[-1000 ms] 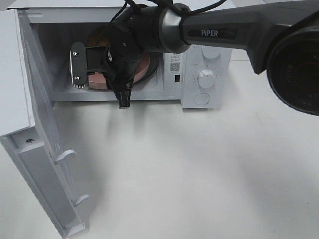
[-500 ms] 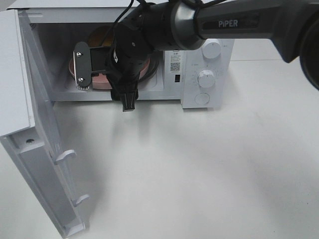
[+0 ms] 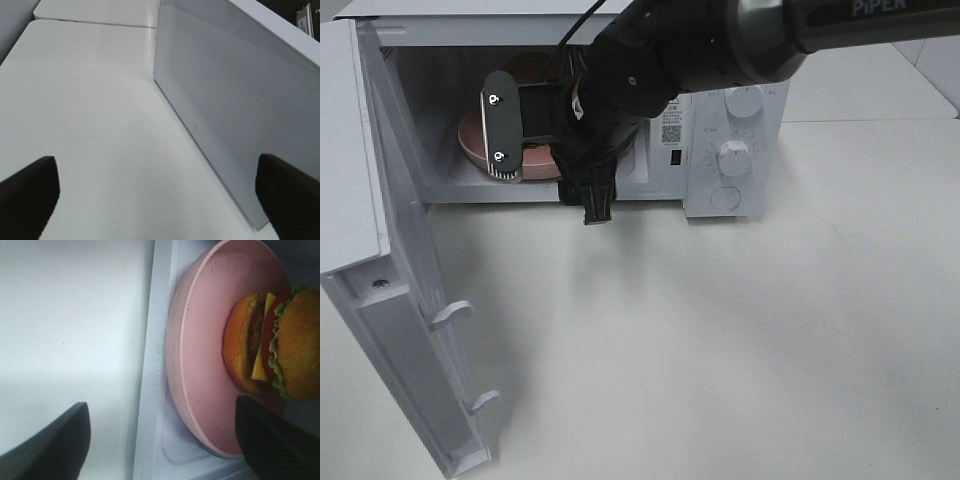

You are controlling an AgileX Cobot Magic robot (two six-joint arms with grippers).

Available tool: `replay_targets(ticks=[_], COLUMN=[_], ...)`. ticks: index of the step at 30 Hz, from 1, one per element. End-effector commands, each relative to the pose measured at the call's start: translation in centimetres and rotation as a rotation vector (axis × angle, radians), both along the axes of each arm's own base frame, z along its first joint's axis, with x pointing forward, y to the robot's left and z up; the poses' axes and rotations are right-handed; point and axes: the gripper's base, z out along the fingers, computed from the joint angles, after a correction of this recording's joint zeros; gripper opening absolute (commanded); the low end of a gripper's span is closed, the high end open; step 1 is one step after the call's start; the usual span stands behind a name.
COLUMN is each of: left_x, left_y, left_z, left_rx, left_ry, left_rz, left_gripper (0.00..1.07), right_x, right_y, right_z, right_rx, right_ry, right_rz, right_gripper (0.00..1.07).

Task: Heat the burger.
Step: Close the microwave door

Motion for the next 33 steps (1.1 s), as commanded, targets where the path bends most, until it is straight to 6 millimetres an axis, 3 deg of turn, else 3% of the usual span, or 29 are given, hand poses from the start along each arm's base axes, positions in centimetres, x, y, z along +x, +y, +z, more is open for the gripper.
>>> replay_targets(ticks=[1,17,19,33], left_x=[-0.1,-0.1,-0.1,-0.1], left_y=[-0.1,-0.1,-0.1,-0.1], left_z=[0.0,0.0,0.0,0.0], left_rx=[-0.010,-0.010,-0.010,-0.010], left_ry=[-0.006,-0.006,-0.006,-0.006], left_rz=[-0.001,-0.001,-0.001,-0.001], left_gripper=[1.00,1.00,1.00,1.00], right_x=[-0.8,-5.0,-6.2,-9.8], right_y=[-0.8,-4.8,-6.0,-9.6], right_z=[1.1,3.0,3.2,4.7], right_rx=[0.025,0.136,0.172,0.366], right_ry=[0.002,0.104,0.138,0.252], right_rz=[-0.027,-0.215,-0.280,-0.581], right_gripper=[0.76,0.76,0.76,0.76])
